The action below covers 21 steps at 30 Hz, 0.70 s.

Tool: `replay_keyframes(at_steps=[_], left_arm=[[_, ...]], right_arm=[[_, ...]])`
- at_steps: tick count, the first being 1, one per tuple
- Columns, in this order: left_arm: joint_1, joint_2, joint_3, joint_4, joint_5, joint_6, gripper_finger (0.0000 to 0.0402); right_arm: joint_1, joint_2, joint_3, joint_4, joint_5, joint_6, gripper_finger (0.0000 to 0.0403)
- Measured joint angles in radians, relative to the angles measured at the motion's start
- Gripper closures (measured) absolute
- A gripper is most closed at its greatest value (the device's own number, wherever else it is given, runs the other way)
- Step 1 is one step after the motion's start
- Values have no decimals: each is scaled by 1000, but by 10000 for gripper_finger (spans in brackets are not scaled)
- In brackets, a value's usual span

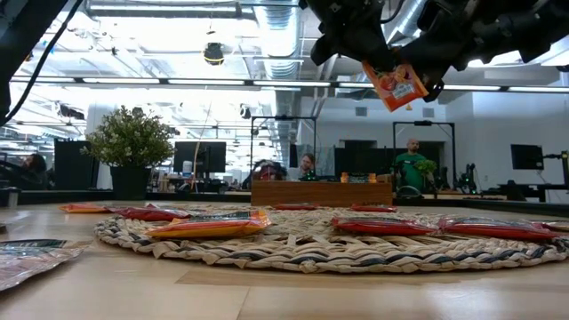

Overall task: Pick & Place Tea
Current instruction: Put the orange tea bag into the right section of the wooden organizer

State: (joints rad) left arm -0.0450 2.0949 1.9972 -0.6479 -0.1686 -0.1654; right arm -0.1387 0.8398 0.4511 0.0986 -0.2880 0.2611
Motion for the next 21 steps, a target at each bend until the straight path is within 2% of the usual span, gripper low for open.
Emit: replay_keyframes(at_steps=[2, 14, 21], left_arm=[[0, 0, 0, 0, 0, 0, 401], [0, 0, 0, 0, -10, 0, 399], [0, 0, 0, -10, -15, 0, 349]], right_arm=[[0, 0, 0, 0, -1, 0, 395], [-1, 0, 0, 0, 2, 32, 402], [-1, 0, 0, 0, 29, 36, 403]])
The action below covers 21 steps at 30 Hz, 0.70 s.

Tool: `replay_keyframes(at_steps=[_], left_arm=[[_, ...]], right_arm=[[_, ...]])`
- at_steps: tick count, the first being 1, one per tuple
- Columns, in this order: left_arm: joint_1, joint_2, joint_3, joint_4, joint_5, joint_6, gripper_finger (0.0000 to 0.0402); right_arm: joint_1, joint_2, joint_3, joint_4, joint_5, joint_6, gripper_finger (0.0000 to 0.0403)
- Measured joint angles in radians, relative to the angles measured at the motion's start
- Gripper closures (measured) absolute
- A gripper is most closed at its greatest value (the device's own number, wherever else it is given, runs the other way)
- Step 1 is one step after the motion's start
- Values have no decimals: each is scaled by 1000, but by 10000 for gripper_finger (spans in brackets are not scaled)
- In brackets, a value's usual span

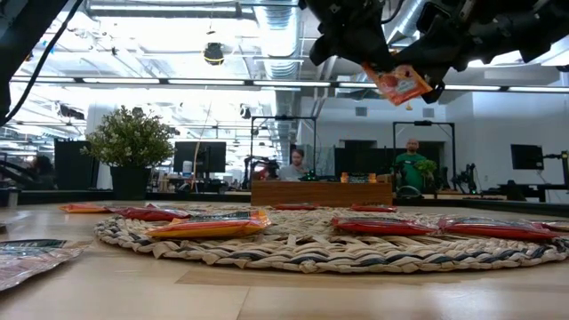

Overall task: Pick & Place Tea
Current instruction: Put the orange tea bag into the right section of the wooden organizer

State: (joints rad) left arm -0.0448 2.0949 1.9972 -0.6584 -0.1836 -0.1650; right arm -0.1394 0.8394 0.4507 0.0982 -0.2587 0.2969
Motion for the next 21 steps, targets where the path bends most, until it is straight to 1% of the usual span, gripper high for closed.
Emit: replay_keyframes(at_steps=[3, 7, 10, 12, 14, 15, 19, 21], left_arm=[[0, 0, 0, -19, -33, 0, 316], [-1, 0, 0, -69, -144, 0, 274], [-1, 0, 0, -148, -194, 31, 253], [0, 0, 0, -227, -216, 68, 246], [4, 0, 0, -316, -250, 54, 244], [5, 0, 0, -363, -267, 28, 243], [33, -1, 0, -581, -275, -87, 243], [48, -2, 0, -677, -277, -146, 243]], right_arm=[[0, 0, 0, 0, 29, 1, 403], [0, 0, 0, -1, 70, 1, 403], [-1, 0, 0, -10, 129, 1, 403], [-8, 0, 0, -17, 173, 1, 403], [-24, 0, 0, -16, 209, 1, 403], [-36, 0, 0, -15, 225, 1, 403], [-98, 0, 0, -3, 283, 21, 403], [-135, 1, 0, 5, 290, 38, 403]])
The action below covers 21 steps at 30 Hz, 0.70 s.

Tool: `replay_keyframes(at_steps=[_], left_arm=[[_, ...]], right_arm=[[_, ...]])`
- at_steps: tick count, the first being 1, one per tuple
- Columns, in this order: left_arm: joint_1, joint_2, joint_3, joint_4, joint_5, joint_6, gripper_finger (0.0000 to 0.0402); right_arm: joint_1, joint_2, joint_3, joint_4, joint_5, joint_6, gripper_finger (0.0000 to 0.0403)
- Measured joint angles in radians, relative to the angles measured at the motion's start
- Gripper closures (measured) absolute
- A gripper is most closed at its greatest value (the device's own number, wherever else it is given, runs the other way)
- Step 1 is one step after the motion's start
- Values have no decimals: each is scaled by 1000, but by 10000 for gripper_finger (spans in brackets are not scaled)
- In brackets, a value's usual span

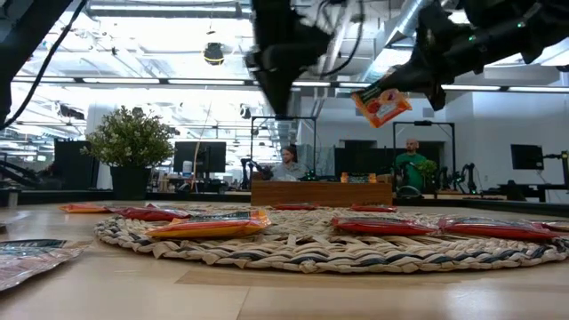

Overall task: Pick & Place Tea
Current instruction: Put the orange tea bag into the right section of the wooden organizer

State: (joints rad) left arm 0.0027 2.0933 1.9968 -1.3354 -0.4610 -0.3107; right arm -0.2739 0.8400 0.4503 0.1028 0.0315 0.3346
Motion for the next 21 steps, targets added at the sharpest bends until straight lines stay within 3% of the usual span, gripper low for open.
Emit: replay_keyframes(at_steps=[4, 14, 17, 21], left_arm=[[19, 0, 0, -50, -13, -72, 243], [49, -7, -28, 2, -30, -40, 243], [62, -49, -121, 36, -6, -42, 243], [70, -163, -336, 200, 60, -47, 243]], right_arm=[[-66, 53, -1, 47, 0, 47, 403], [-156, 283, 0, 220, 15, 52, 403], [-189, 331, 0, 243, 20, 50, 403], [-207, 385, 0, 276, 18, 34, 403]])
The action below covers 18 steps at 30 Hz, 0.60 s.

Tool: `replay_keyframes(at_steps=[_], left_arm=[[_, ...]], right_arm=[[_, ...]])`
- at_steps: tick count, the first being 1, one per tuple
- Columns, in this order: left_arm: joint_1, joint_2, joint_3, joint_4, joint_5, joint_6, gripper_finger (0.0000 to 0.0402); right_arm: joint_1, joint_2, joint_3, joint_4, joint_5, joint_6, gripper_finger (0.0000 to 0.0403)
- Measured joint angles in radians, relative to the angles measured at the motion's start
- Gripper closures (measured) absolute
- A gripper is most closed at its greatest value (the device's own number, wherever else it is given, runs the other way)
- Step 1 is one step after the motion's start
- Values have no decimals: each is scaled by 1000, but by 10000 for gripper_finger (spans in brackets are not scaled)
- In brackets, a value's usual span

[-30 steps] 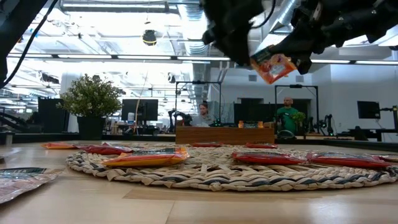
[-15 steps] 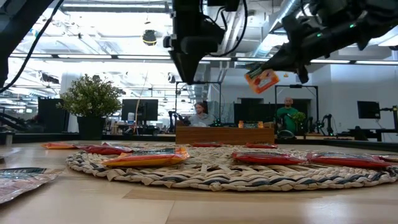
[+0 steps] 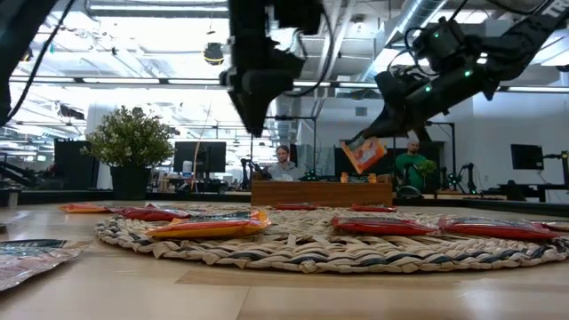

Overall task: Pick & Place Tea
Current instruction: Put the orange tea bag into the right section of the wooden organizer

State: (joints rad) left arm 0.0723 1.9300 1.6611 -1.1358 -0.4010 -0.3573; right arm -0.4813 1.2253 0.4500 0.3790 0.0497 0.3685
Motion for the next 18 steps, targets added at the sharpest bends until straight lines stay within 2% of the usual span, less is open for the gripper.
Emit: replay_keyframes(at_steps=[9, 18], left_arm=[[4, -368, -439, 331, 66, -125, 243], [4, -652, -673, 517, 73, -155, 243]], right_arm=[[4, 116, 0, 134, 0, -9, 403], [5, 229, 1, 250, 22, 10, 403]])
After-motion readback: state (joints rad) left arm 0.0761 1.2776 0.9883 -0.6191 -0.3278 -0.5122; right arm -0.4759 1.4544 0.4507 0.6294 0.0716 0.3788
